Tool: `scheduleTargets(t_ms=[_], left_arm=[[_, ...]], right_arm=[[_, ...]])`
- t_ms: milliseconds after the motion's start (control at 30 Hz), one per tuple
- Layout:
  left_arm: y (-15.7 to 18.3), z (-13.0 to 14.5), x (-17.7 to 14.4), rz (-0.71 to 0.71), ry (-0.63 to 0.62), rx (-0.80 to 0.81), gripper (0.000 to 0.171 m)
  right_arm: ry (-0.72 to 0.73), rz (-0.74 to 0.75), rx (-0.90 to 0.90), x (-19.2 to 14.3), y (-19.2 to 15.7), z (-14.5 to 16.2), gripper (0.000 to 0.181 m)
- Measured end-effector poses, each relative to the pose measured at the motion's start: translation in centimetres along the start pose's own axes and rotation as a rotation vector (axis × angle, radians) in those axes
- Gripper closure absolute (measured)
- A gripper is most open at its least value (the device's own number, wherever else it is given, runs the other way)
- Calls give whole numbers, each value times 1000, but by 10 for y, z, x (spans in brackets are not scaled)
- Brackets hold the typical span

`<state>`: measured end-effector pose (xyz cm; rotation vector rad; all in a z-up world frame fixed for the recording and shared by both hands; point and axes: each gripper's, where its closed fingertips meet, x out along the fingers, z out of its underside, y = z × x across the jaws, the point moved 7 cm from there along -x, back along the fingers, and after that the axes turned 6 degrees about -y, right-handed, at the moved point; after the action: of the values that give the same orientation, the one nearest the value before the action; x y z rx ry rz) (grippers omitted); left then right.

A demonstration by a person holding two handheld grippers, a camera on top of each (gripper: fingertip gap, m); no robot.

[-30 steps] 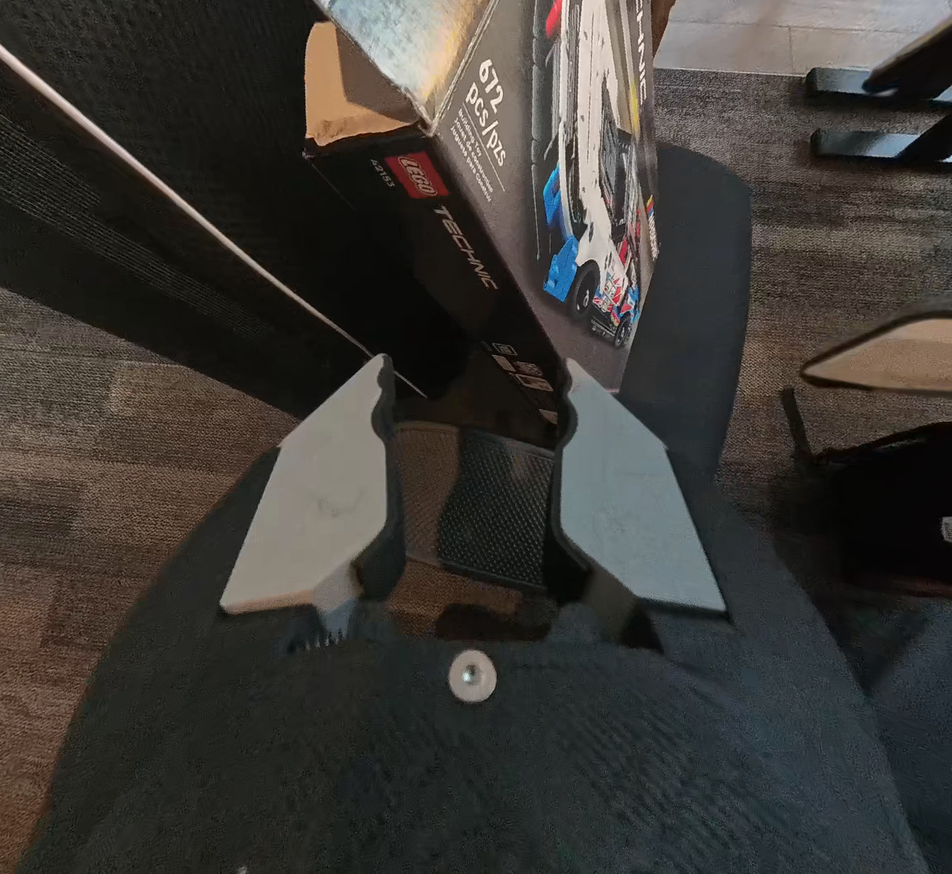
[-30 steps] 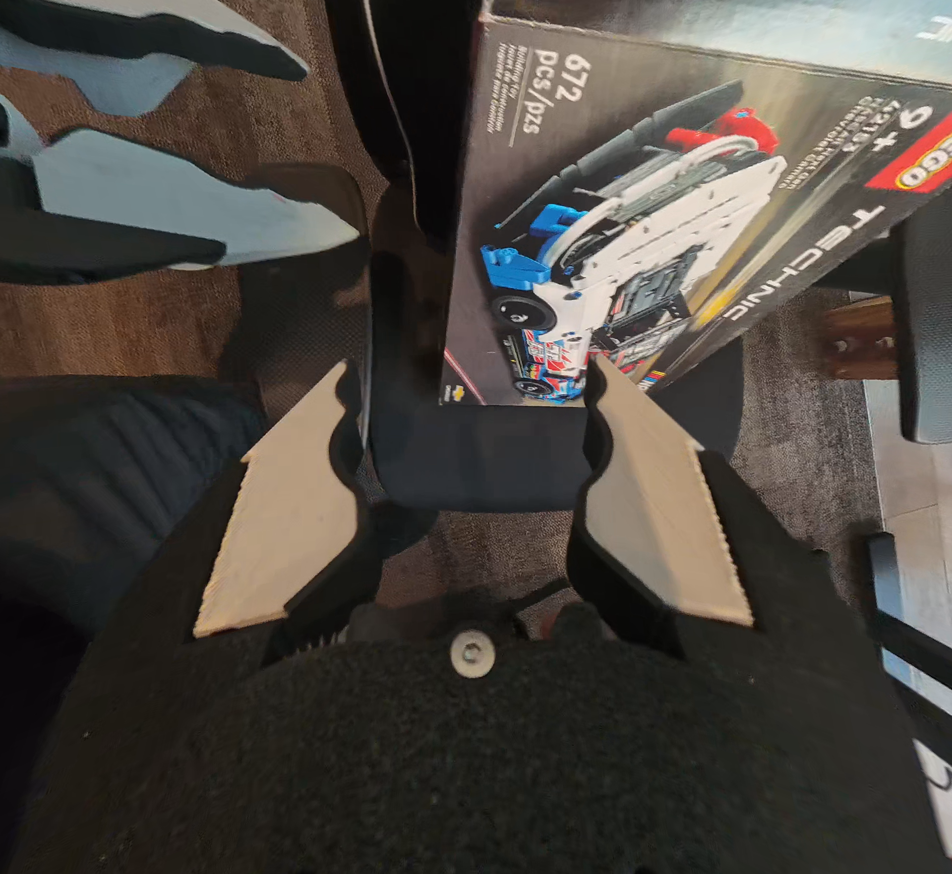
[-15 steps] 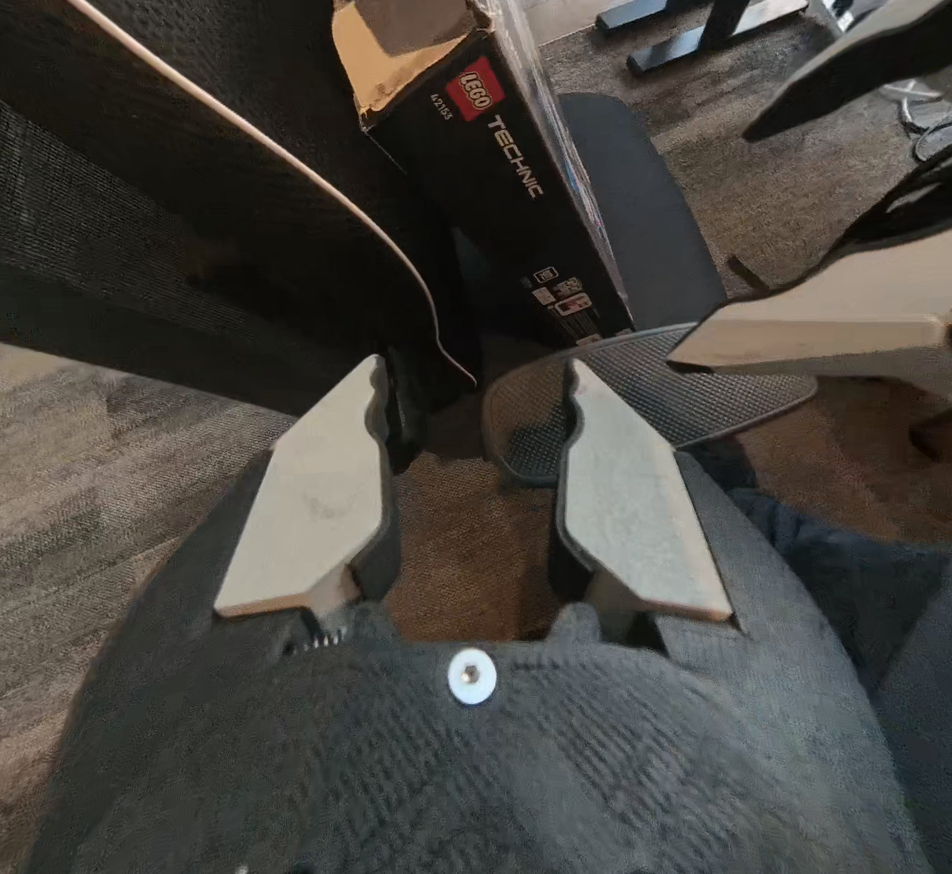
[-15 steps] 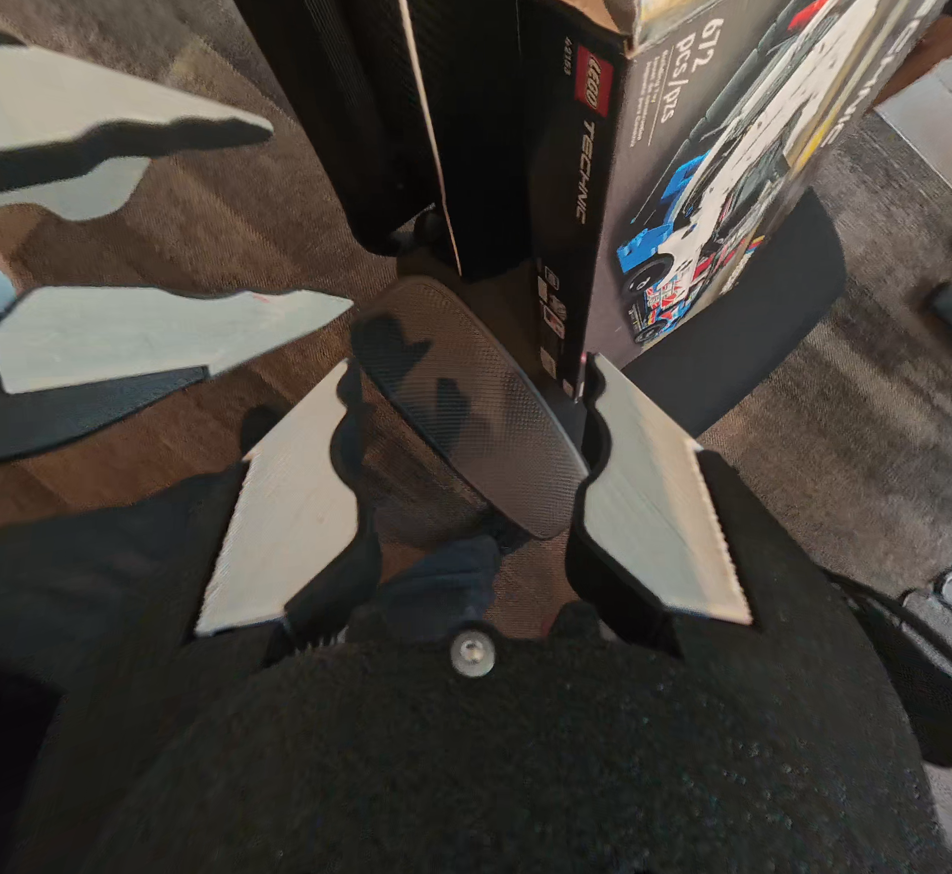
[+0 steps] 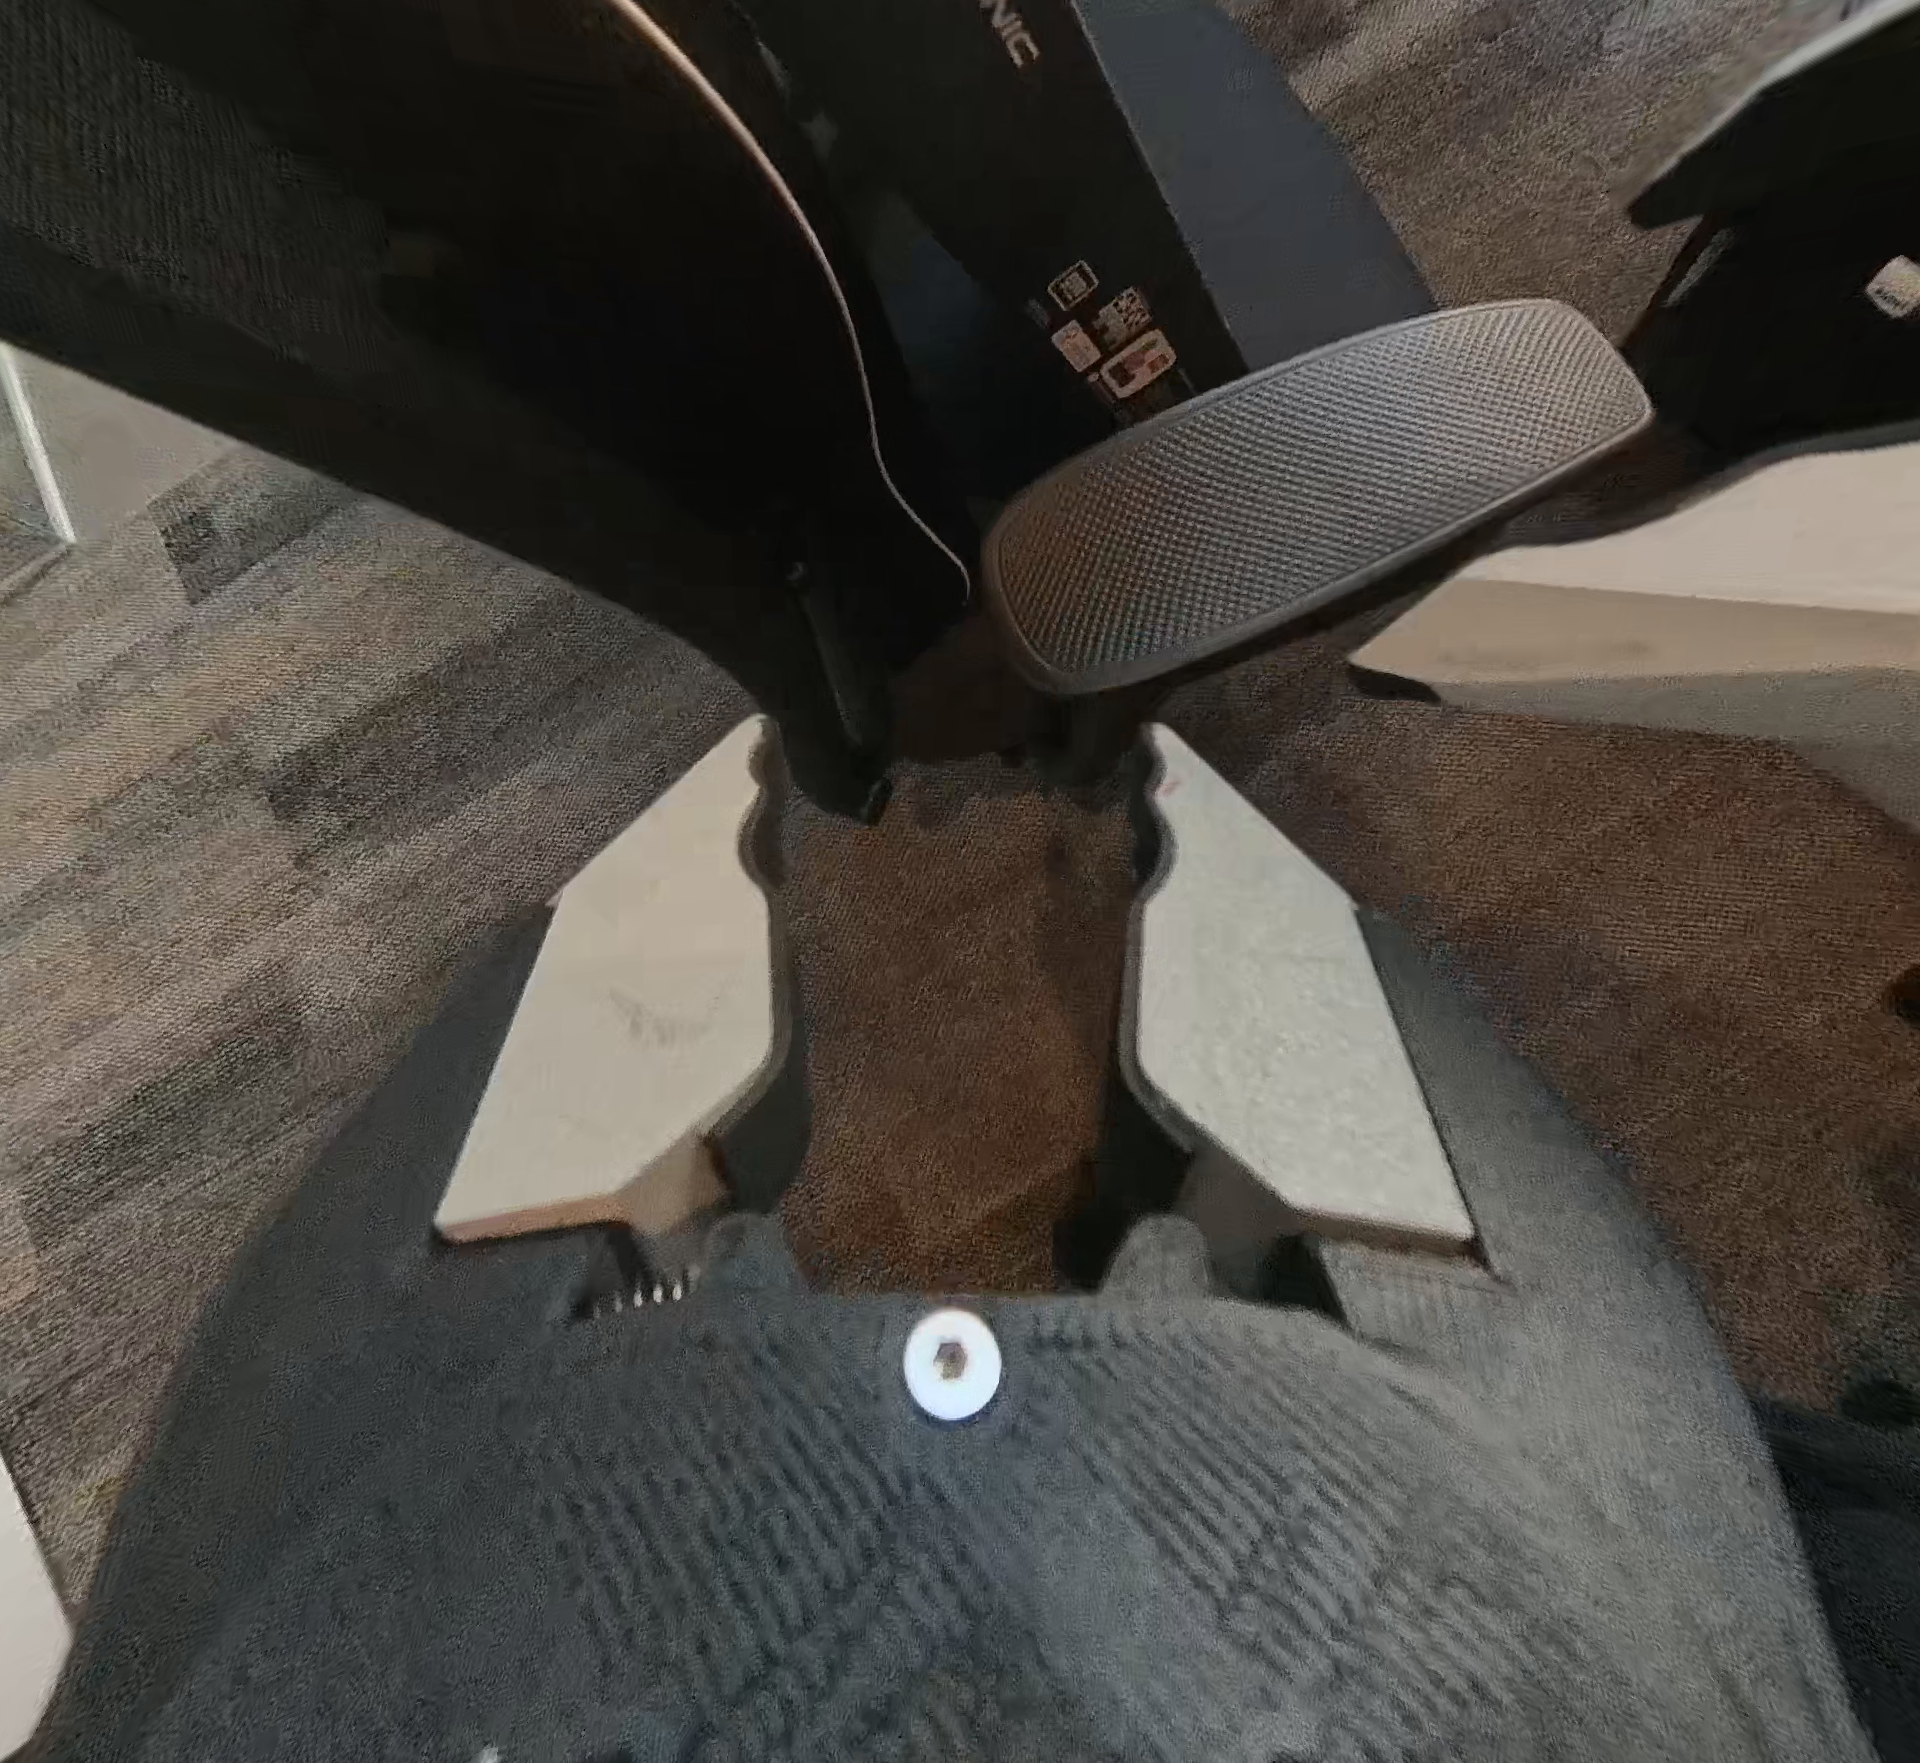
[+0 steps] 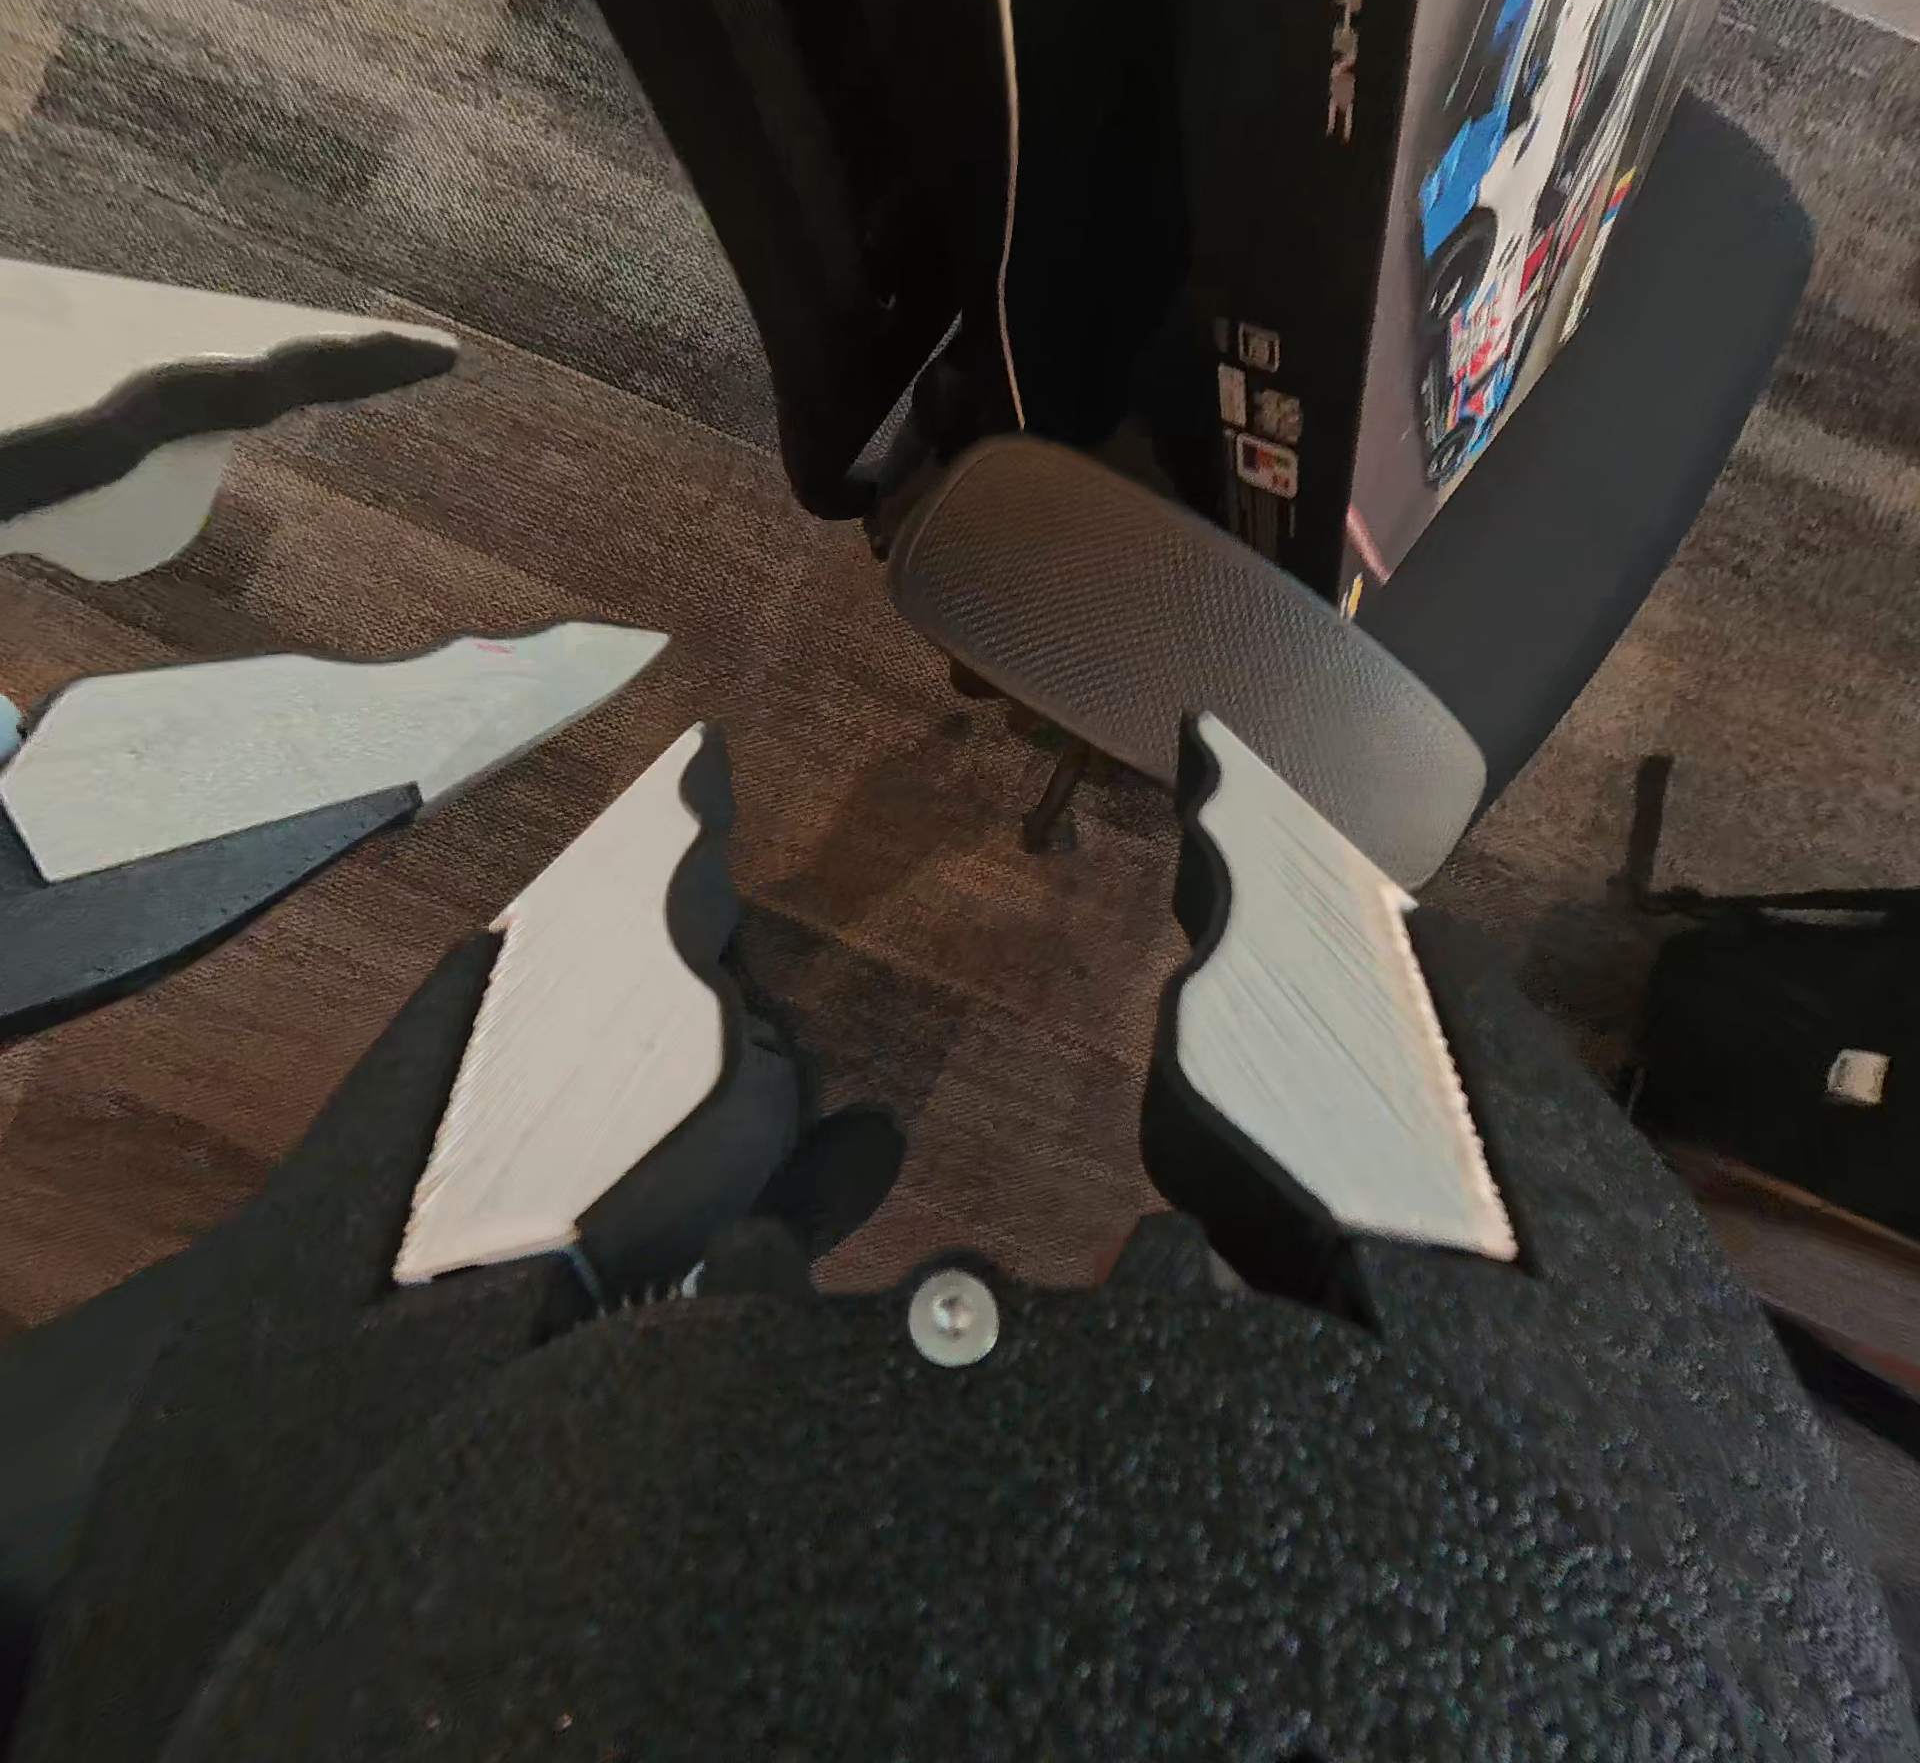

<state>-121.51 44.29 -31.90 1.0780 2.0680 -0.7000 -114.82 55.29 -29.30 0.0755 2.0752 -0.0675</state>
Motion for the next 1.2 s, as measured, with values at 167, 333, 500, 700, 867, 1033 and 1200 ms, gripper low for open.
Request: scheduleTargets(t_ms=[167,333,500,700,867,1033,1200], left_arm=[[13,26,-29,-4,-4,-25,104],[24,47,-51,2,-2,-33,105],[19,47,-68,47,49,19,106],[-4,19,-88,77,144,113,105],[-19,2,-100,89,146,146,105],[-30,-7,-107,109,169,155,104],[-41,-15,-98,100,149,156,104]], right_arm=[[1,-5,29,-20,-25,42,95],[-16,29,33,-34,-47,64,95],[73,78,87,-59,-62,52,95],[182,91,296,-65,-74,36,94],[217,112,434,-64,-83,30,94],[219,171,426,-63,-88,20,95],[263,172,448,-53,-84,2,94]])
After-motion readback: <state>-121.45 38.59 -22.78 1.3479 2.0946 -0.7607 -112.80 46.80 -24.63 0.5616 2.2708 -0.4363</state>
